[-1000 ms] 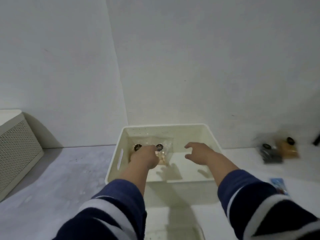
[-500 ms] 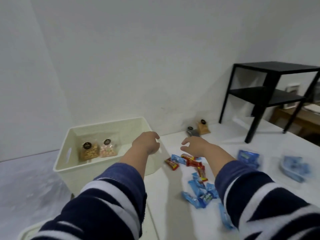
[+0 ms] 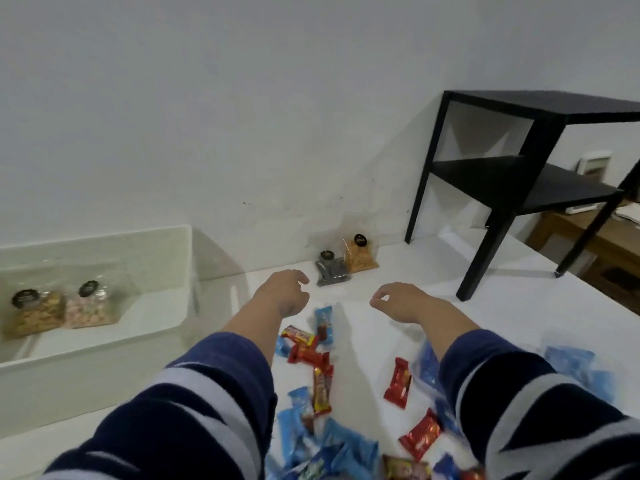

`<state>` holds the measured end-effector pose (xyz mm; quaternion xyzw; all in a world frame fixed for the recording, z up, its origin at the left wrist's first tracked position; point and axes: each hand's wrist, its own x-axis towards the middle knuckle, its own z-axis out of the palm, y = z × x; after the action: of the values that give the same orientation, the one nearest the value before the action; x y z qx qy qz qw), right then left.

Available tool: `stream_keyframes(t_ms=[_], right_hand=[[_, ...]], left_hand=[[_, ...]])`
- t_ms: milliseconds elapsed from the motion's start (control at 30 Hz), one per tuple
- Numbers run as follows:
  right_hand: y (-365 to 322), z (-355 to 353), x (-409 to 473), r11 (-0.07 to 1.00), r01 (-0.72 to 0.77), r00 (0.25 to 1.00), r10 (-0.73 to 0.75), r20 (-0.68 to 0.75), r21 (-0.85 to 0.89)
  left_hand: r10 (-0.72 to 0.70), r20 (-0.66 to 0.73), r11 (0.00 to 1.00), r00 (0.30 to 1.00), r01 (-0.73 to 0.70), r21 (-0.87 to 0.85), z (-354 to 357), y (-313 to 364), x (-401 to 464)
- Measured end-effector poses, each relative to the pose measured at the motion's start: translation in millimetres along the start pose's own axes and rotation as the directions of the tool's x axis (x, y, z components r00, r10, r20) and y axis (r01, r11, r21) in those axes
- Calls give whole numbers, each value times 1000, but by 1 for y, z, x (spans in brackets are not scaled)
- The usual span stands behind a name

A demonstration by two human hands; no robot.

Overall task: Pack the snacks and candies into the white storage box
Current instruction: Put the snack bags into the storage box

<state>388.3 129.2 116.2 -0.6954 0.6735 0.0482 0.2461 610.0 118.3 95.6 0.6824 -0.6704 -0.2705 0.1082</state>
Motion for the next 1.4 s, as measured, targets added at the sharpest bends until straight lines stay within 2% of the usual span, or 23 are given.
stream_keyframes(t_ms=[267,400,500,600,700,933,1100,1200,1400], right_hand=[[65,-12,152,980,26,999,-16,-49,197],[69,-16,209,920,8,988,53,-144,393],[63,-16,241,837,97,977,22,-210,538],[56,-9,264,804,148,983,-53,-178,577],[53,0,276,802,135,985,-42,-170,582],[57,6,257,704,103,966,98,-240,703],[40,6,218,661,97,961,133,-242,744],[24,-3,190,684,130,954,111,-278,718],[-31,-23,105,742,290,904,-5,-428,604]], left_hand=[[-112,-48,987,993,105,-123,59,25,125],[-185,-75,972,980,171,-163,83,23,172],[-199,-122,963,972,171,-210,91,24,195],[-258,-153,941,954,212,-265,99,21,210],[-354,-162,888,921,277,-367,105,18,214],[-407,-214,798,888,232,-557,109,8,193],[-408,-268,793,873,193,-578,104,7,161],[-407,-298,790,863,169,-589,86,5,135],[-344,-395,812,852,59,-580,19,-12,56]])
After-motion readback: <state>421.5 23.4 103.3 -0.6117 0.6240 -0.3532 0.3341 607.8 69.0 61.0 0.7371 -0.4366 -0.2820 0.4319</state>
